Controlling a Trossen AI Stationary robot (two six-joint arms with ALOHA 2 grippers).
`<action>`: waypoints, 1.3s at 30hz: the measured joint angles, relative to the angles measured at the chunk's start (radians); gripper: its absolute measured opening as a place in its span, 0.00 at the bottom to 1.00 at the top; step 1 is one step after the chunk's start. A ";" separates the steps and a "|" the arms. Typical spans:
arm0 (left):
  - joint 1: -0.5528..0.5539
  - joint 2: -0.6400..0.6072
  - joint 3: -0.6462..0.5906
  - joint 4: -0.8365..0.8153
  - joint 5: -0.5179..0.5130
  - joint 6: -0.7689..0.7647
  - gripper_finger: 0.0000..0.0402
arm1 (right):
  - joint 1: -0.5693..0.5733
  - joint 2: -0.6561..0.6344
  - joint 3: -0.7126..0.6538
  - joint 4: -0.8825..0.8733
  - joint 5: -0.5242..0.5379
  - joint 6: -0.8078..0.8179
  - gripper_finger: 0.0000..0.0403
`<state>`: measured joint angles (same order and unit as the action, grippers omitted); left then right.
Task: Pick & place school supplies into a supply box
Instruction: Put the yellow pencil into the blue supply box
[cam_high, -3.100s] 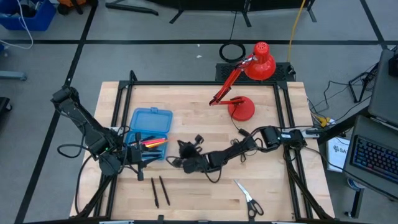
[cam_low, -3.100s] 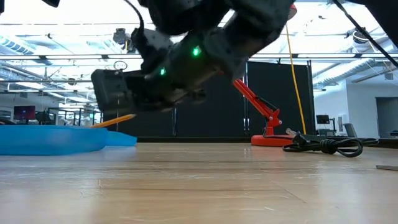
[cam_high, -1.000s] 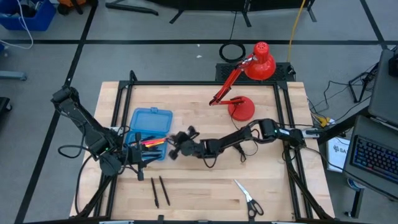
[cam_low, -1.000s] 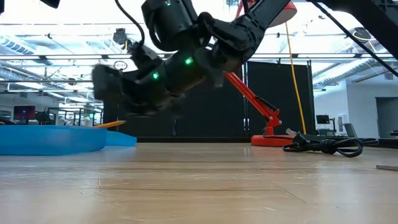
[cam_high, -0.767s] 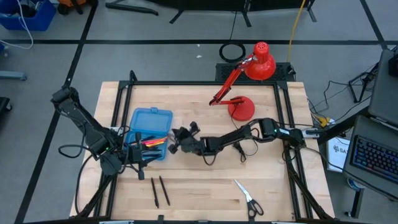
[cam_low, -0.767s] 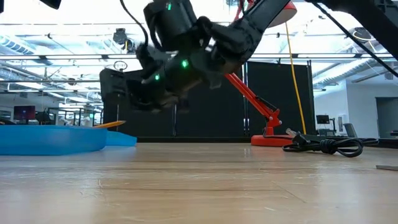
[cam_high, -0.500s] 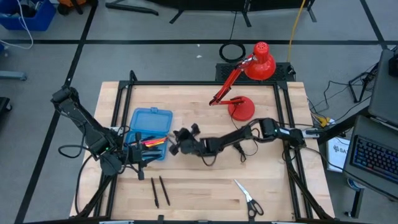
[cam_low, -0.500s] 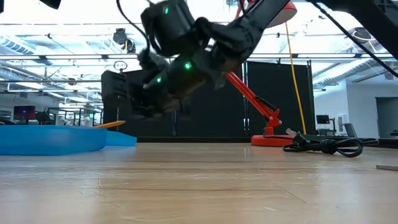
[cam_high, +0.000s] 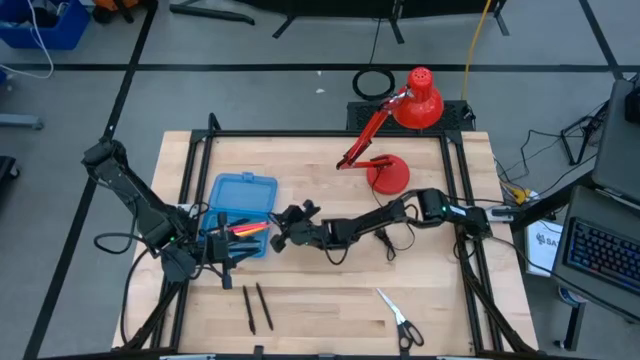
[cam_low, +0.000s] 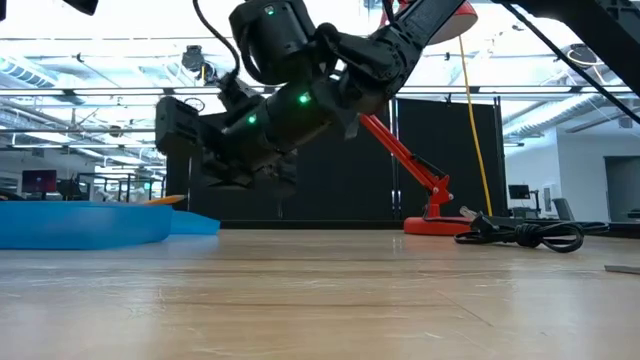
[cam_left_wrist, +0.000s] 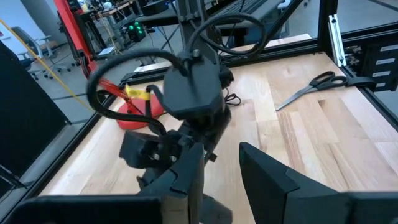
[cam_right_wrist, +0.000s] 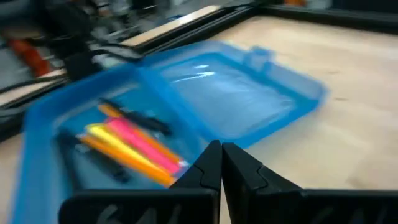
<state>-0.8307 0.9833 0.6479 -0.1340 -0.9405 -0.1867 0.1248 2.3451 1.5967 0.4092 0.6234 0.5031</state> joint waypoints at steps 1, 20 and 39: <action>0.000 0.000 0.000 0.000 0.000 0.000 0.26 | -0.003 0.000 0.000 0.017 -0.066 -0.026 0.00; 0.000 0.000 0.000 0.004 0.000 -0.002 0.26 | -0.005 -0.002 0.000 -0.078 -0.064 0.089 0.00; 0.000 0.000 0.000 0.003 0.000 0.004 0.26 | -0.006 -0.005 0.001 0.049 -0.292 0.031 0.00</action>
<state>-0.8307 0.9836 0.6479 -0.1307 -0.9409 -0.1829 0.1191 2.3402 1.5974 0.4577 0.3313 0.5341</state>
